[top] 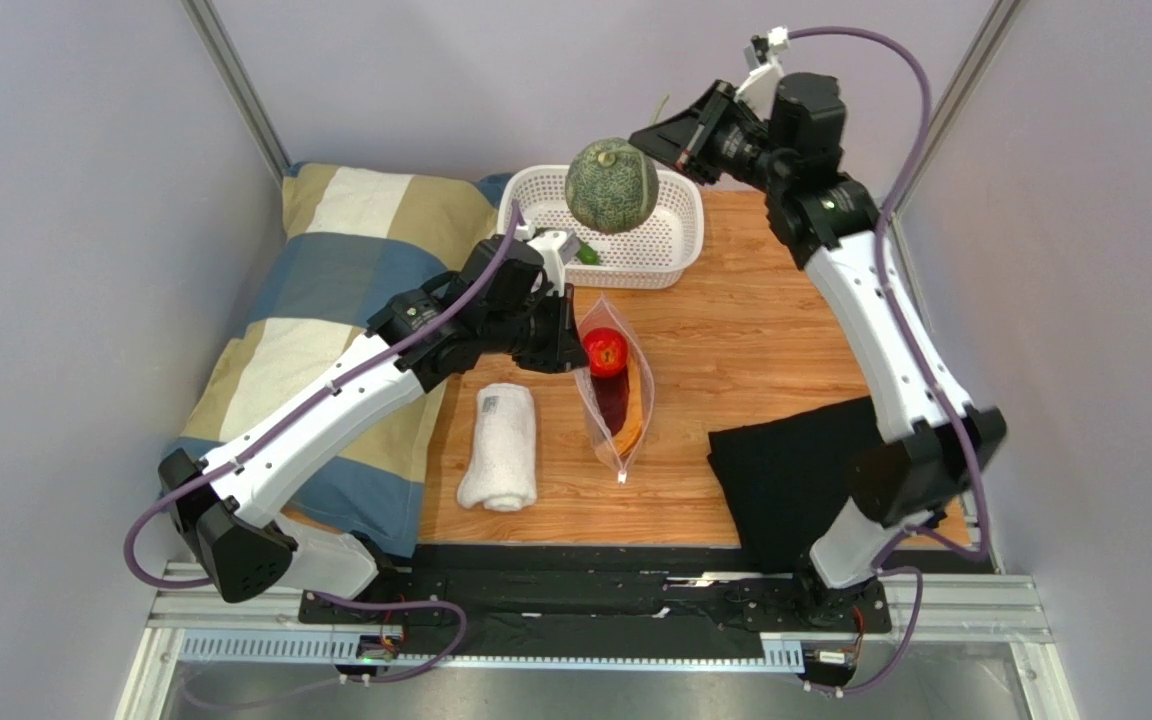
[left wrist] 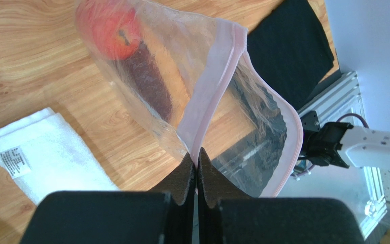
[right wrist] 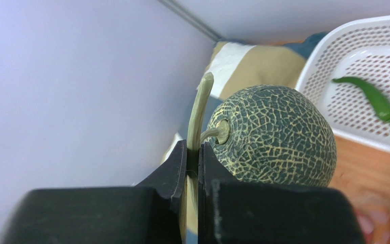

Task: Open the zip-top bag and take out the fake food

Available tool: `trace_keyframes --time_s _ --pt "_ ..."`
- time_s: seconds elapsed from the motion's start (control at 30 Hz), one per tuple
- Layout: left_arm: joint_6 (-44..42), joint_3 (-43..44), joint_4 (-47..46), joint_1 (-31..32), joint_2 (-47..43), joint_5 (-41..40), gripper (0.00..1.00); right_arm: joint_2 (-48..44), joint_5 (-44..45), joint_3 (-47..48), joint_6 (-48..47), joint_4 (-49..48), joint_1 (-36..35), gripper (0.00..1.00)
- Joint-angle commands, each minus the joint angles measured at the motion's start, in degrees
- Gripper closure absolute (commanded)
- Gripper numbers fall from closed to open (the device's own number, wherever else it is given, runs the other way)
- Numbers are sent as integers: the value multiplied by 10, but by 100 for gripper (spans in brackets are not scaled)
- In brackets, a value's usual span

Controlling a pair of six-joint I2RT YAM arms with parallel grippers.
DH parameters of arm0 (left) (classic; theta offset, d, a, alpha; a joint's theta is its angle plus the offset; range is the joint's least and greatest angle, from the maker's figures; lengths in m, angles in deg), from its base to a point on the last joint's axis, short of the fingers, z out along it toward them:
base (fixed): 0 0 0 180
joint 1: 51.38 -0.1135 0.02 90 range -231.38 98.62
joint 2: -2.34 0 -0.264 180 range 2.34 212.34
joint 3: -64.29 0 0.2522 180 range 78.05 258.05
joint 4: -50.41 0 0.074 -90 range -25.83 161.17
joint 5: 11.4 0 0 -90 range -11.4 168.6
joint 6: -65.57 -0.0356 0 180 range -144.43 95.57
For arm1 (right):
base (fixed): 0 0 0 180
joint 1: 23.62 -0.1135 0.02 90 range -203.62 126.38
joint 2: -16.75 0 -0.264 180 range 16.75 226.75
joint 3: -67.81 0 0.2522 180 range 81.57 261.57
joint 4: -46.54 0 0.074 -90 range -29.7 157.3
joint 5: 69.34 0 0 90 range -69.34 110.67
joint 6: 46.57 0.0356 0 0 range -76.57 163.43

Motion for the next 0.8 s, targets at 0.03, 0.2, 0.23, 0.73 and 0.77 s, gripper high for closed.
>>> trace_keyframes --time_s 0.03,0.2,0.23,0.73,0.77 --pt "-38 17 -28 -1 -20 35 100 141 34 79 -49 -60 24 100" --pt "-66 24 -25 -2 -17 46 100 277 45 147 -56 -64 45 100" --pt "-67 21 -23 -2 -15 45 100 290 45 149 -55 -79 53 100" --pt "-84 29 -7 -3 4 53 100 501 44 274 -28 -89 100 79" --pt "-84 29 -7 -3 6 55 100 506 43 280 -26 -90 101 62"
